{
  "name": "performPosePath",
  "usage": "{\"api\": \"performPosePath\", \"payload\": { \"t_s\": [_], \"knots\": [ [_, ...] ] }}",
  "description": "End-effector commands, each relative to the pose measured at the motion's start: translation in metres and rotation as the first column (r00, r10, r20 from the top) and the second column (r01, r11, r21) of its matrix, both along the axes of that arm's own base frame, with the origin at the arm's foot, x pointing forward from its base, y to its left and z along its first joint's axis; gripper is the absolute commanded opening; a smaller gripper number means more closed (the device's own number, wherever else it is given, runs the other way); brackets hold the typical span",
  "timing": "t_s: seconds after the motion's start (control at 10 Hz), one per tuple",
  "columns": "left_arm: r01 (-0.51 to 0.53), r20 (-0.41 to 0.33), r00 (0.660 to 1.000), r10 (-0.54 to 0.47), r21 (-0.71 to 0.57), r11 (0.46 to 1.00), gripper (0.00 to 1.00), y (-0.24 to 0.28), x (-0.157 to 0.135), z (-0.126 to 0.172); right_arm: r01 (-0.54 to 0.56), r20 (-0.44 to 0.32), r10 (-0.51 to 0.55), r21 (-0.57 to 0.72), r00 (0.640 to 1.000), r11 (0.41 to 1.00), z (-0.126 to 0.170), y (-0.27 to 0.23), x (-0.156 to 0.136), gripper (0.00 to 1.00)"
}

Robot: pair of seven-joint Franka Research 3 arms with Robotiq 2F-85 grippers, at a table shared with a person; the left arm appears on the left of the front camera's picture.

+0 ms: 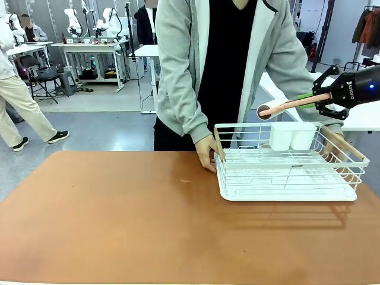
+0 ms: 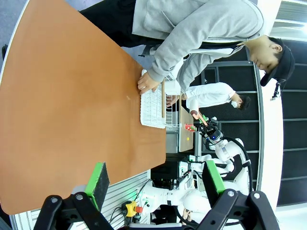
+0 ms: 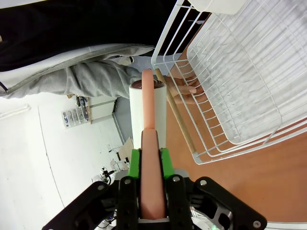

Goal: Clean the table.
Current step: Clean the table with the Lint Roller when the human lifts the Dish drying rack.

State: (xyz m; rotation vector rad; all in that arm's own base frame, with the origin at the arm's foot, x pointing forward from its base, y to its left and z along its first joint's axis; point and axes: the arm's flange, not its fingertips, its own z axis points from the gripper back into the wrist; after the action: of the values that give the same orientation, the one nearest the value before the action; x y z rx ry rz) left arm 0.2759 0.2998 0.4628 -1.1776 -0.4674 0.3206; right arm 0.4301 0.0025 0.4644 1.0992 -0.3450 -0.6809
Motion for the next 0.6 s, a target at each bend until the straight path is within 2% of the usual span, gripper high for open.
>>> {"api": "performPosePath", "payload": {
  "t_s": [0.0,0.5],
  "knots": [
    [0.005,0.029,1.0,-0.004,-0.011,1.0,1.0,0.0003,-0.0028,0.0025,-0.003,-0.001,0.003,0.0,1.0,1.0,0.0006,0.0012,0.0002,0.01],
    [0.005,0.029,1.0,-0.004,-0.011,1.0,1.0,0.0003,-0.0028,0.0025,-0.003,-0.001,0.003,0.0,1.0,1.0,0.0006,0.0012,0.0002,0.01]
  ]
}}
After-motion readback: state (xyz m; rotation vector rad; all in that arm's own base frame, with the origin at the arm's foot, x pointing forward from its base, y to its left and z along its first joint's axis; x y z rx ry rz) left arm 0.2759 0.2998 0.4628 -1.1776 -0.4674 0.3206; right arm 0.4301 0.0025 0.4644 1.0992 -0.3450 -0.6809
